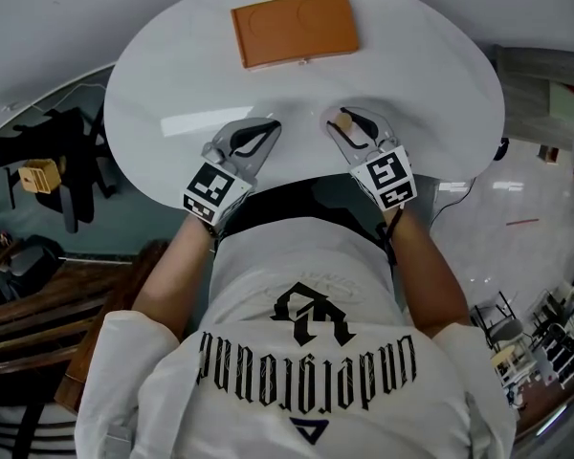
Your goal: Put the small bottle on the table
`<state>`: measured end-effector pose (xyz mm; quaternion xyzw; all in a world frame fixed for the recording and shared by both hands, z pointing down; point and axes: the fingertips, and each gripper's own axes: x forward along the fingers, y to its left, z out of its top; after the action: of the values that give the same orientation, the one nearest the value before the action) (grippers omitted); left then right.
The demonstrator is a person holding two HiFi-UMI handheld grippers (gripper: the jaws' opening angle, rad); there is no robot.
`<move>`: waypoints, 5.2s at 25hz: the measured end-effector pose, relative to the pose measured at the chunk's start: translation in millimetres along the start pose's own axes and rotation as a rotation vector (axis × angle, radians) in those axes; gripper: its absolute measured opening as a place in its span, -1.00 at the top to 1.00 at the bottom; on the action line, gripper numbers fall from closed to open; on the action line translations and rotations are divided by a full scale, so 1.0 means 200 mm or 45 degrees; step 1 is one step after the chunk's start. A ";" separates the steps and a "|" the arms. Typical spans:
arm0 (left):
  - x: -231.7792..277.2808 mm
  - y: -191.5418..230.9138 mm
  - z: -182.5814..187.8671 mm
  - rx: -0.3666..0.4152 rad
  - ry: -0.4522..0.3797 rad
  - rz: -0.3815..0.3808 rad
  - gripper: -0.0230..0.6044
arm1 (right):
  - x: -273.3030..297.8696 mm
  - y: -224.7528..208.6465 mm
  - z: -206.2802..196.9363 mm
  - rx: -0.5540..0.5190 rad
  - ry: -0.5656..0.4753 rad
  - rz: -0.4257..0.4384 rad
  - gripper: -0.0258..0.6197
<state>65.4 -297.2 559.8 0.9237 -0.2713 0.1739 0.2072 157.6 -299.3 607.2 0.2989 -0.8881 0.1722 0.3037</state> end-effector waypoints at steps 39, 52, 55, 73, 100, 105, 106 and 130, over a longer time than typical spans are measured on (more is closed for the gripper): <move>0.10 0.05 -0.10 -0.058 0.033 -0.011 0.90 | 0.19 -0.02 -0.24 -0.154 0.123 -0.038 0.34; 0.01 -0.10 -0.06 0.010 0.006 0.003 0.90 | 0.00 0.03 -0.14 -0.176 0.014 -0.076 0.27; -0.02 -0.14 -0.01 0.023 -0.022 0.022 0.90 | -0.07 0.05 -0.11 -0.169 -0.014 -0.084 0.28; -0.19 -0.61 0.42 0.248 -0.210 0.021 0.90 | -0.74 0.18 0.28 -0.181 -0.347 -0.128 0.69; -0.38 -0.79 0.70 0.208 -0.362 0.152 0.90 | -1.24 0.28 0.45 -0.176 -0.582 -0.044 0.92; -0.48 -0.75 0.63 0.200 -0.327 0.183 0.90 | -1.19 0.38 0.47 -0.173 -0.595 -0.009 0.92; -0.49 -0.75 0.62 0.199 -0.323 0.183 0.90 | -1.18 0.40 0.47 -0.171 -0.593 -0.004 0.92; -1.34 -0.79 0.21 0.242 -0.371 0.092 0.90 | -1.10 1.26 0.56 -0.188 -0.580 -0.149 0.92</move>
<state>-47.0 -80.8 361.9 0.9443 -0.3136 0.0704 0.0711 89.3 -68.3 349.6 0.3578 -0.9251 0.0171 0.1261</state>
